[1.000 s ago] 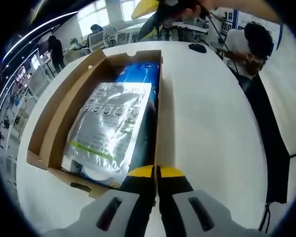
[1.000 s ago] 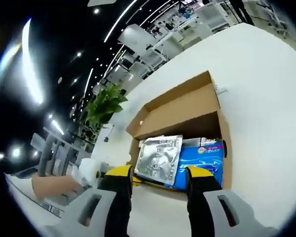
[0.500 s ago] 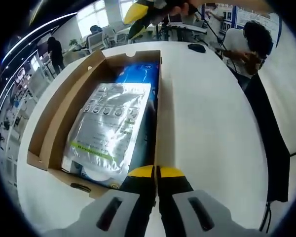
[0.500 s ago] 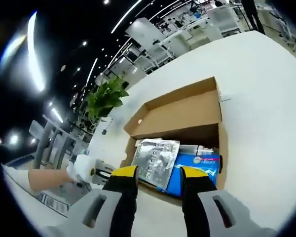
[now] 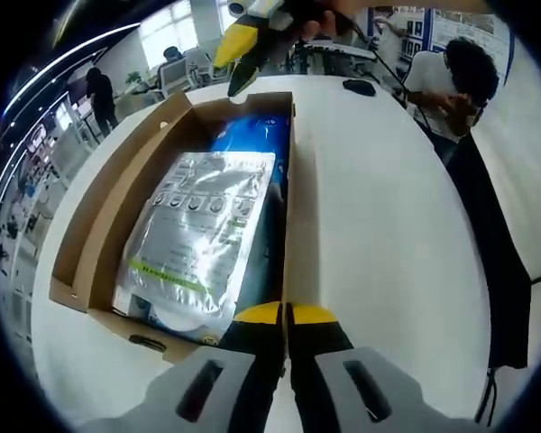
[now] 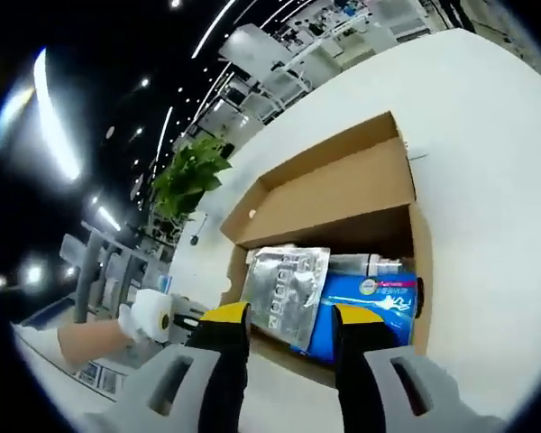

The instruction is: Operate the shoe box by opening the lid, removing the specified soft item, and placing it in the target area until the item is outside and the box remains undamaged.

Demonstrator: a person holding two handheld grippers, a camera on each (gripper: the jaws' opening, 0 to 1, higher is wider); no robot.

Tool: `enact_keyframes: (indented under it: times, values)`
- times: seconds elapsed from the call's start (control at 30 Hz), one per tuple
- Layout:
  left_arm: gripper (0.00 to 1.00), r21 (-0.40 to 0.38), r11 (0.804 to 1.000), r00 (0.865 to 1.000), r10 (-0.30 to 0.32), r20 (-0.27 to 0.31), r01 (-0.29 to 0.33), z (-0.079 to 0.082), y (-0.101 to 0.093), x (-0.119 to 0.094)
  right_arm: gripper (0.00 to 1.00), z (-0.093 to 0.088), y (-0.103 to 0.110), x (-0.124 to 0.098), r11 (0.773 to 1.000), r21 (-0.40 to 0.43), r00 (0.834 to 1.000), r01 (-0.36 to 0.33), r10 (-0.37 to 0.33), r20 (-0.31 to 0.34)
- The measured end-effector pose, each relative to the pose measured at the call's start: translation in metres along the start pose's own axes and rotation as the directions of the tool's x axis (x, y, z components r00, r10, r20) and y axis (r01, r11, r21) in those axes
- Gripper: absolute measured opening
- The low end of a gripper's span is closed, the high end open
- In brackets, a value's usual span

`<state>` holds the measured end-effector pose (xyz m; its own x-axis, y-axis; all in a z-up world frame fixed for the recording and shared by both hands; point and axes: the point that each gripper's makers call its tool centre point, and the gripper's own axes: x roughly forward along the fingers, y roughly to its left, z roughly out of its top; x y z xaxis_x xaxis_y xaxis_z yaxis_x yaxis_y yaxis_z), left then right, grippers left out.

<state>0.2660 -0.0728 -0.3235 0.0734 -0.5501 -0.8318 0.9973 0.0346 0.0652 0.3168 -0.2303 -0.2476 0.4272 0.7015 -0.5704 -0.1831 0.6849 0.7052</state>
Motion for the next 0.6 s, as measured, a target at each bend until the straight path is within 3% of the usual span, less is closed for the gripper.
enact_keyframes:
  times: [0.17,0.27,0.4,0.6]
  values:
    - [0.00,-0.002,1.000,1.000,0.000,0.000,0.000,0.000,0.000,0.000,0.32,-0.014,-0.003,0.019,1.000,-0.013,0.999,0.008,-0.008,-0.049]
    - [0.01,-0.004,1.000,1.000,0.005,0.002,-0.005,0.000,0.000,0.000,0.32,-0.020,-0.005,0.026,0.994,-0.105,0.998,0.030,-0.035,-0.051]
    - [0.01,-0.004,1.000,1.000,0.007,0.003,-0.007,0.000,0.001,0.000,0.32,-0.022,-0.002,0.032,0.996,-0.090,0.999,0.012,-0.016,-0.041]
    - [0.00,-0.002,1.000,1.000,0.006,0.004,-0.006,0.001,0.000,0.000,0.28,-0.018,-0.012,0.037,0.993,-0.105,0.998,0.055,-0.059,-0.033]
